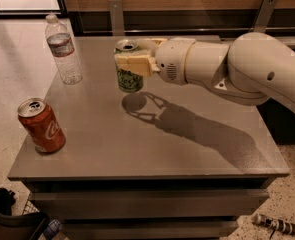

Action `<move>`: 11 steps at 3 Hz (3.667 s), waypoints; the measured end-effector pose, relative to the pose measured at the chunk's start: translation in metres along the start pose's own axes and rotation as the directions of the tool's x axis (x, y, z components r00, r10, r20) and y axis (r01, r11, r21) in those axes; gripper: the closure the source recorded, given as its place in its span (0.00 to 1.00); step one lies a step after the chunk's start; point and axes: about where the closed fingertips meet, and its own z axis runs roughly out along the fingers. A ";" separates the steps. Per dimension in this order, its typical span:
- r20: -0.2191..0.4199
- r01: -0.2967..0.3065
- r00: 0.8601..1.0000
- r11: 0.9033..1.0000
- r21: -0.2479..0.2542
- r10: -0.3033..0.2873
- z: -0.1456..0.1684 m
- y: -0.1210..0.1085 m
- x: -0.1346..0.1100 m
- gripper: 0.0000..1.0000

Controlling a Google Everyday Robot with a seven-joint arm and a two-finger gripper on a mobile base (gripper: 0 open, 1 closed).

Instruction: Move green can near coke can

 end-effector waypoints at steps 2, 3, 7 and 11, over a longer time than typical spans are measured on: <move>-0.005 -0.013 1.000 1.000 0.010 0.013 0.001 0.043 0.013 1.00; 0.011 -0.025 1.000 1.000 0.000 0.025 0.003 0.058 0.019 1.00; 0.027 -0.059 0.998 0.998 -0.030 0.059 0.015 0.099 0.039 1.00; -0.011 -0.043 0.999 0.998 -0.056 0.042 0.025 0.134 0.055 0.82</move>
Offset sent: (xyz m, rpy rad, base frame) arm -0.0503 0.0283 -0.0193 -0.0031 0.0211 -0.0202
